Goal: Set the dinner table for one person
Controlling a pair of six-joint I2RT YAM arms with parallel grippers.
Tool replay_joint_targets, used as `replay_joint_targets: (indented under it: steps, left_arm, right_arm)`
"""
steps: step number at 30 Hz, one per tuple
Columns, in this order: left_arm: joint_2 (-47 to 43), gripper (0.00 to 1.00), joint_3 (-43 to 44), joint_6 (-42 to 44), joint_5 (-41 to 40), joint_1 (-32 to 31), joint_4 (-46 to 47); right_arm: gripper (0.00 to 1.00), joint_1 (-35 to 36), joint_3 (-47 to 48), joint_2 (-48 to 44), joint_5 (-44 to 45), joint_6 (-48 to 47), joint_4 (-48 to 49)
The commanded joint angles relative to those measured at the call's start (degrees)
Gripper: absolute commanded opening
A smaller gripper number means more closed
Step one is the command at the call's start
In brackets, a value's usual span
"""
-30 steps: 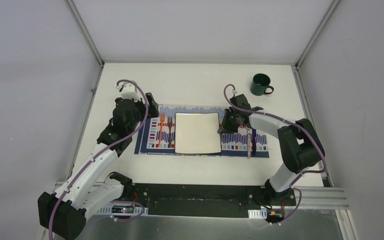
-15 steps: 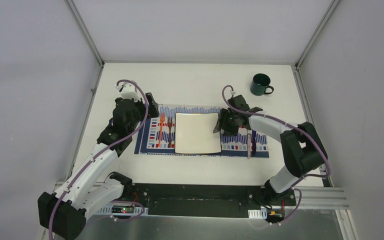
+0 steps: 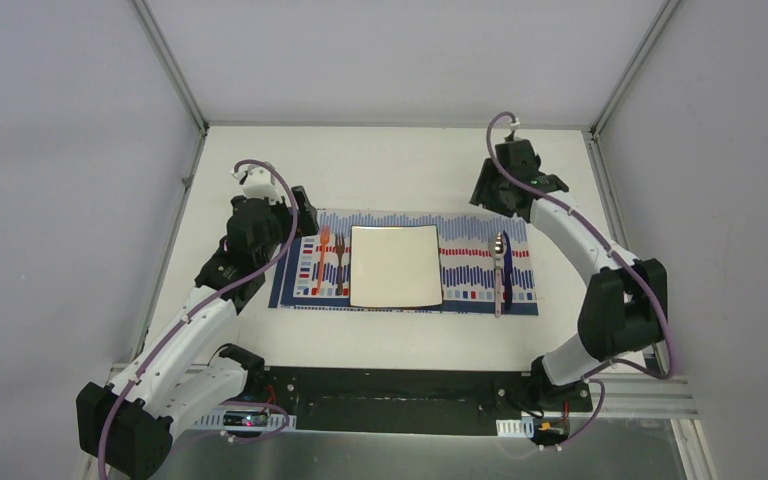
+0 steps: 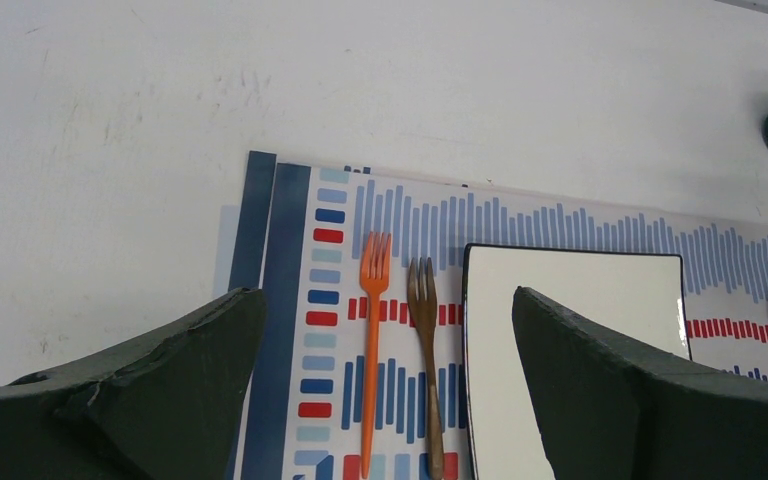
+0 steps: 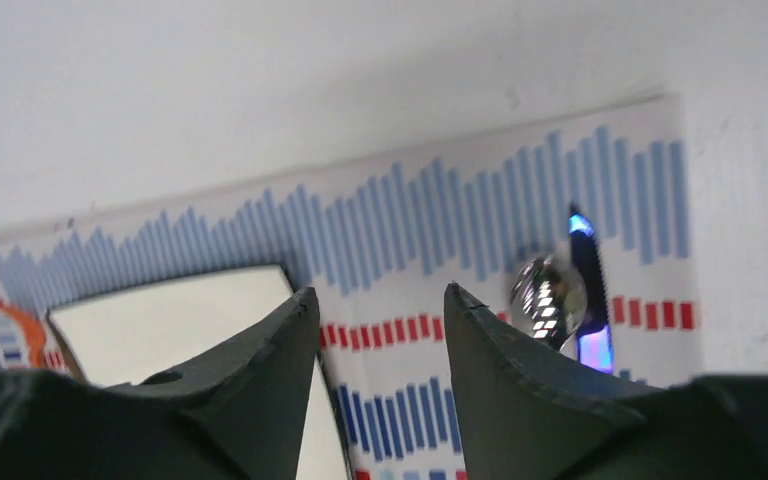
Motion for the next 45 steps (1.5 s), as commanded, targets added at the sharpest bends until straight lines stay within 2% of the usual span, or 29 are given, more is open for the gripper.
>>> replay_joint_targets:
  steps: [1, 6, 13, 19, 29, 40, 42, 43, 44, 45]
  left_arm:
    - [1.1, 0.99, 0.2, -0.4, 1.0, -0.4, 2.6]
    - [-0.1, 0.99, -0.1, -0.3, 0.8, -0.4, 2.5]
    - [3.1, 0.99, 1.0, -0.3, 2.2, -0.4, 2.7]
    - [5.1, 0.99, 2.6, 0.8, 1.6, -0.4, 2.7]
    - [7.2, 0.99, 4.3, 0.9, 2.8, -0.4, 2.2]
    - [9.0, 0.99, 5.8, 1.5, 1.5, -0.4, 1.3]
    - [9.1, 0.99, 5.7, 1.5, 1.3, -0.4, 1.3]
    - [9.1, 0.99, 5.7, 1.5, 1.3, -0.4, 1.3]
    - [9.3, 0.99, 5.8, 1.4, 1.4, -0.4, 1.3]
    - [9.3, 0.99, 5.8, 1.4, 1.5, -0.4, 1.3]
  right_arm:
    - [0.51, -5.8, 8.0, 7.3, 4.2, -2.4, 0.3]
    - [0.51, -8.5, 17.1, 14.2, 14.5, -9.8, -0.2]
    - [0.51, -11.9, 25.6, 21.2, 17.5, -16.7, 1.7]
    - [0.52, -14.5, 34.8, 27.7, 21.0, -16.9, -4.1]
    - [0.52, -19.9, 45.9, 38.5, 16.0, -15.8, -6.6]
    - [0.51, -21.7, 49.5, 46.3, 4.8, -12.3, -4.9]
    - [0.39, -21.6, 49.5, 46.7, 3.9, -11.4, -4.7]
    - [0.29, -21.6, 49.4, 46.9, 3.6, -11.0, -4.8]
    - [0.11, -21.6, 49.2, 46.9, 3.2, -10.8, -4.9]
    - [0.00, -21.6, 48.9, 46.8, 3.1, -10.5, -4.9]
